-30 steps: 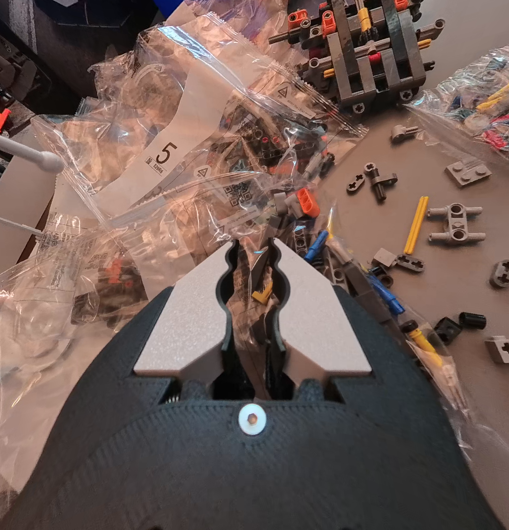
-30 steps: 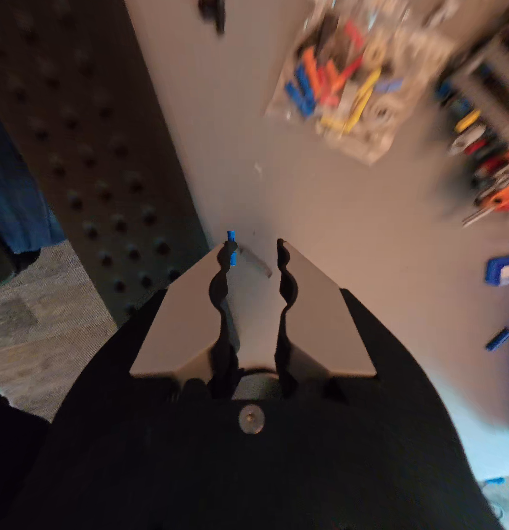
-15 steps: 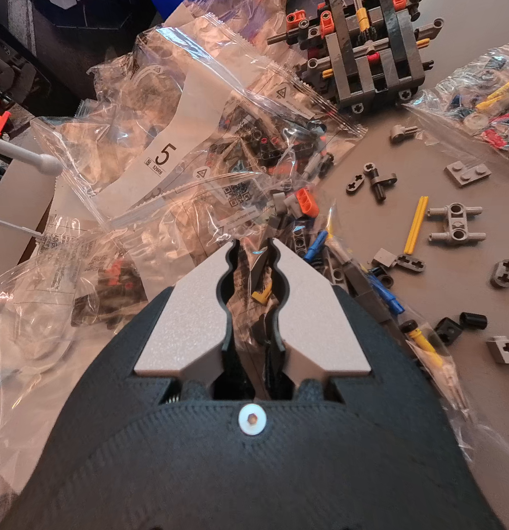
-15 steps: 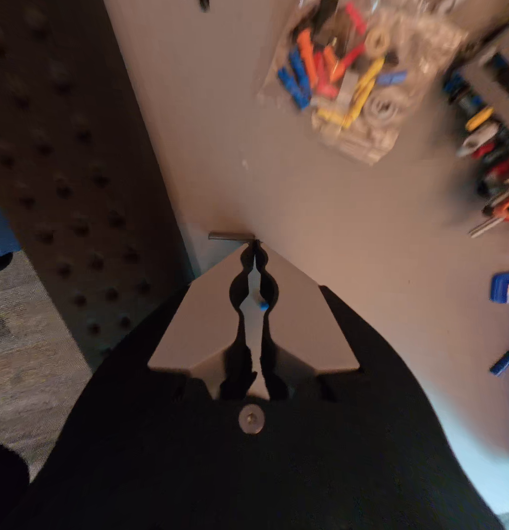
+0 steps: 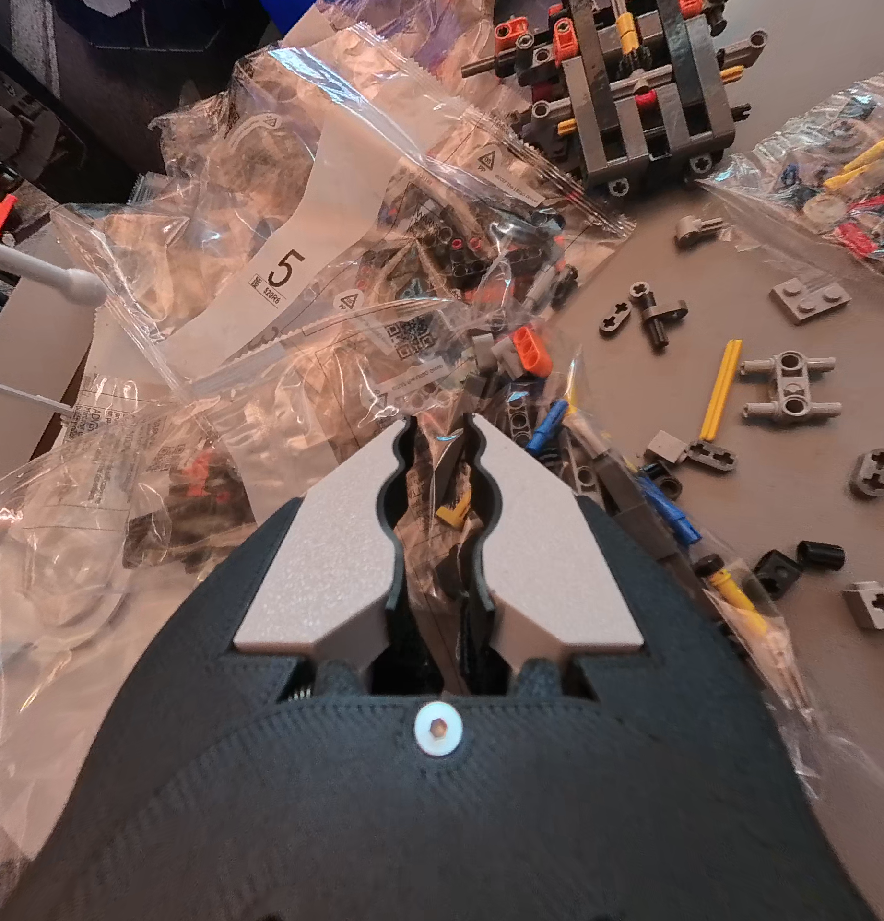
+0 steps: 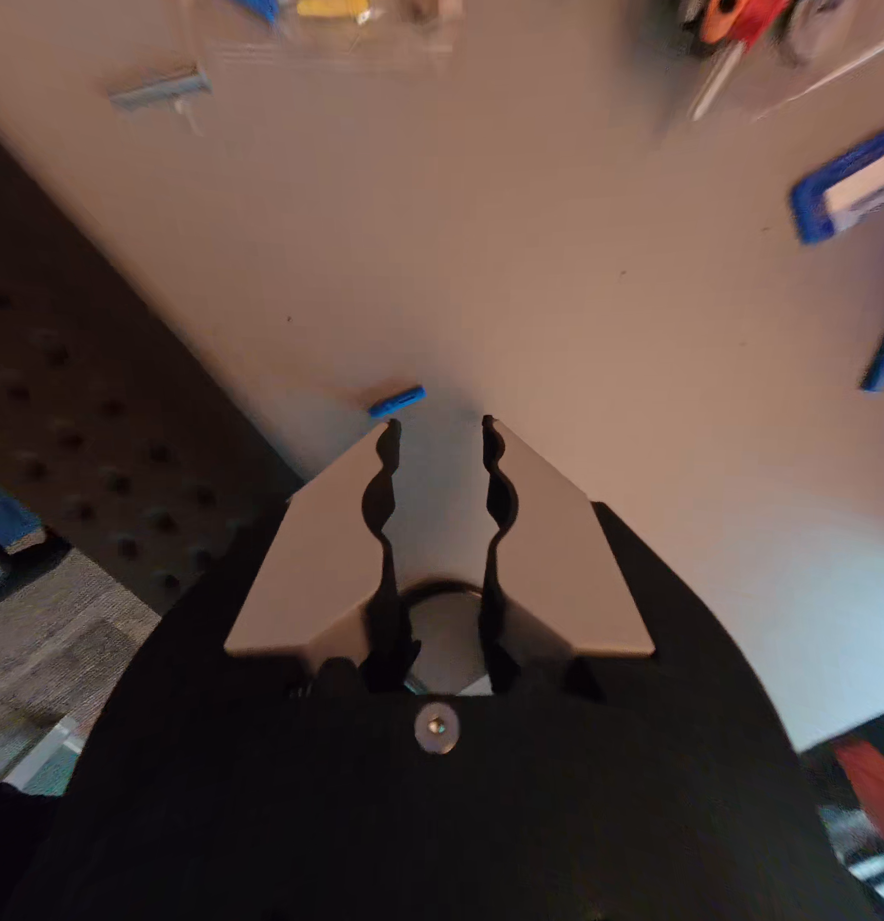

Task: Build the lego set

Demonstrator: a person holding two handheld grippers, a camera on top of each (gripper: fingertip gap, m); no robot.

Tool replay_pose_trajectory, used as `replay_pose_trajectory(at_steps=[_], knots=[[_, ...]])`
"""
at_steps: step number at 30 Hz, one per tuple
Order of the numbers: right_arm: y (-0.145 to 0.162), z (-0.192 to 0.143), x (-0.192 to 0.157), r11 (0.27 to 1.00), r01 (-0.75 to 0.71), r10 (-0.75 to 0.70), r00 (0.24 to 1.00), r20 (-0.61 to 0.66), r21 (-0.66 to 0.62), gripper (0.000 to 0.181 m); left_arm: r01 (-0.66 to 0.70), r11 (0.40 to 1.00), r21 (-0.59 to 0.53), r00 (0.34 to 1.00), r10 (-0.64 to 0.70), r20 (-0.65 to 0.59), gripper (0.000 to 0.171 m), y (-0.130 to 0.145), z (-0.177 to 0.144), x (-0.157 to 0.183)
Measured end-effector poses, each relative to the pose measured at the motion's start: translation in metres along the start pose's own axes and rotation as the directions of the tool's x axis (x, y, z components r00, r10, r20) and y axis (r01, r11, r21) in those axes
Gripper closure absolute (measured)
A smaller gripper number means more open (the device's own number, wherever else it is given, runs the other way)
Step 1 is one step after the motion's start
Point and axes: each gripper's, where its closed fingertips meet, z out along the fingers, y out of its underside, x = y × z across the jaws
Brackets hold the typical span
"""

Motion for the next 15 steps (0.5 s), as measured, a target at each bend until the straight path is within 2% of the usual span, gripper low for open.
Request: replay_pose_trajectory(at_steps=[2,5,8,15], knots=[[-0.001,0.005,-0.008,1.0,0.0,0.0,1.0,0.031,0.016,0.15,0.0,1.0,0.0,1.0,0.0,0.001,0.153,0.0,0.0,0.0],[-0.005,0.007,-0.007,1.0,-0.001,0.0,1.0,0.01,0.022,0.154,0.001,1.0,-0.001,1.0,-0.001,0.002,0.153,0.0,0.0,0.0],[-0.011,0.009,-0.009,0.999,0.021,-0.021,1.0,0.002,0.034,0.179,0.002,1.0,-0.001,1.0,-0.002,0.003,0.153,0.0,0.0,0.0],[-0.03,0.014,-0.036,0.989,0.13,-0.133,0.99,0.041,0.064,0.181,0.002,1.0,-0.001,1.0,-0.002,0.0,0.153,0.0,0.0,0.0]])
